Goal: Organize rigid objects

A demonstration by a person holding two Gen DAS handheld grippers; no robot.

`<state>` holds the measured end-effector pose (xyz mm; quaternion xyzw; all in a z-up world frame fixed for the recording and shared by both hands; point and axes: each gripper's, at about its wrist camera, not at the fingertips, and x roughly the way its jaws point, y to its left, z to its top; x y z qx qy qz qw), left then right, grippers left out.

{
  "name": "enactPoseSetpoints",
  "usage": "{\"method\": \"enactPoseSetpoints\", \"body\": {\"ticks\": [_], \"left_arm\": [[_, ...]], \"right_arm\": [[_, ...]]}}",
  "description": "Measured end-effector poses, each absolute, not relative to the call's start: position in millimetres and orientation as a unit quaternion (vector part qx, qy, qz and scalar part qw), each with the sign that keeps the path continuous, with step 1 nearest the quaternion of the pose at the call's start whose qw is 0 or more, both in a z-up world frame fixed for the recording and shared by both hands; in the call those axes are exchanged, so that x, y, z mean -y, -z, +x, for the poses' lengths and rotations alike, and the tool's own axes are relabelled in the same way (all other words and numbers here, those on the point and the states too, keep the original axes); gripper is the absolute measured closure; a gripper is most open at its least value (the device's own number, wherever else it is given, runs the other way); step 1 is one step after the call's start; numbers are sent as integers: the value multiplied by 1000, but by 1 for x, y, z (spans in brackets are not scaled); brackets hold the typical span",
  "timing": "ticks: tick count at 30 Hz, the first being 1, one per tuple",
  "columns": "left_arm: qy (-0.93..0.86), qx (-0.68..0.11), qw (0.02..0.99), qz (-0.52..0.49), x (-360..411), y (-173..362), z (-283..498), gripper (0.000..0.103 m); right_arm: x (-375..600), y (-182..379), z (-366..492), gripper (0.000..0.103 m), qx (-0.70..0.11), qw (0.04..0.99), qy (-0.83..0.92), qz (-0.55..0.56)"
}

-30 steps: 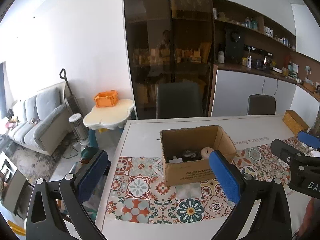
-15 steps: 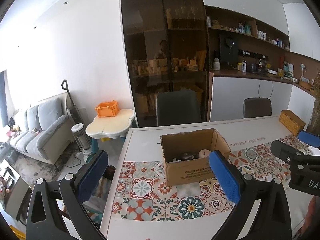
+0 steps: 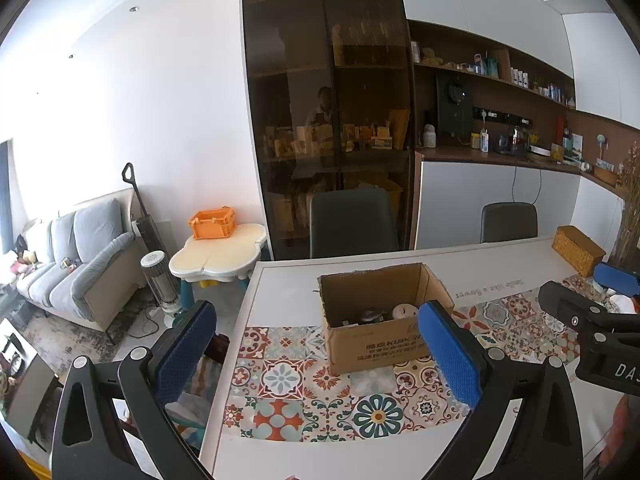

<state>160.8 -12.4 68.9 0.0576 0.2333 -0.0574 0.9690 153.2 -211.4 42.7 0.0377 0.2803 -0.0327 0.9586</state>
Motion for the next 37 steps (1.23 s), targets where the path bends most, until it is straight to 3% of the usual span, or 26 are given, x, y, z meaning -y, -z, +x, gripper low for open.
{"method": "enactPoseSetpoints", "body": {"ticks": [37], "left_arm": [[61,-234,969,52,16,-72,157,0]], "right_arm": [[202,-46,153,4,-276,960,32,40]]}}
